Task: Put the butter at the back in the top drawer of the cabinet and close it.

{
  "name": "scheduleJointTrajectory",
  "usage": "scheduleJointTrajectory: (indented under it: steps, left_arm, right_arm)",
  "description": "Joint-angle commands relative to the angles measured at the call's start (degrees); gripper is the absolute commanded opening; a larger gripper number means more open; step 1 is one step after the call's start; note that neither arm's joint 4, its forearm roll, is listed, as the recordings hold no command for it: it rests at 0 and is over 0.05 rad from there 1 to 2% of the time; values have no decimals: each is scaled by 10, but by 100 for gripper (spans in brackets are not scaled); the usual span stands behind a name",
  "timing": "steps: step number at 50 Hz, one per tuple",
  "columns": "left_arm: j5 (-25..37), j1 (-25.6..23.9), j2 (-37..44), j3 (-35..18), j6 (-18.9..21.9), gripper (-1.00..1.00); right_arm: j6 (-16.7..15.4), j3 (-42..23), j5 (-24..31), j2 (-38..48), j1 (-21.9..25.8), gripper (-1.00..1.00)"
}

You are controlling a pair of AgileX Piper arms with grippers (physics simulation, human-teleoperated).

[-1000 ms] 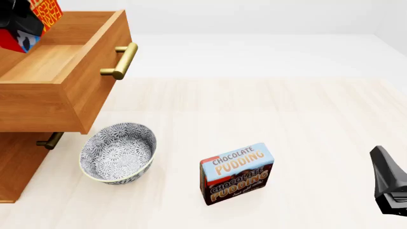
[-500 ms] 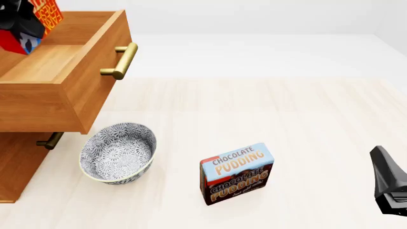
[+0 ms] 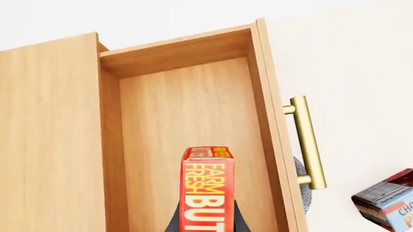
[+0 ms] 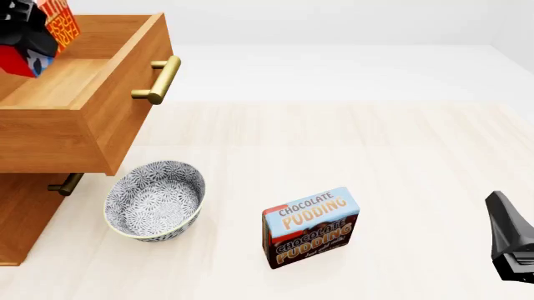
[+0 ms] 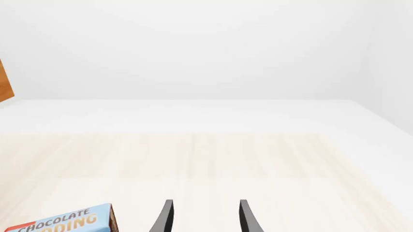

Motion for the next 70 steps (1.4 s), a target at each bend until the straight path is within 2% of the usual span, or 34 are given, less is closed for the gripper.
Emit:
scheduleJointTrajectory:
  steps: [1, 18, 21, 35, 70]
  left_arm:
    - [-5, 4, 8, -5, 3, -100]
    - [-22, 13, 26, 9, -8, -100]
    - [-29, 30, 12, 23, 4, -100]
    - [-45, 33, 21, 37, 2, -100]
    - [-63, 37, 48, 40, -2, -100]
  right_arm:
    - [0, 0, 0, 0, 0, 100]
    - [0, 0, 0, 0, 0, 100]
    - [0, 0, 0, 0, 0, 100]
    - [0, 0, 0, 0, 0, 100]
    - [0, 0, 0, 0, 0, 100]
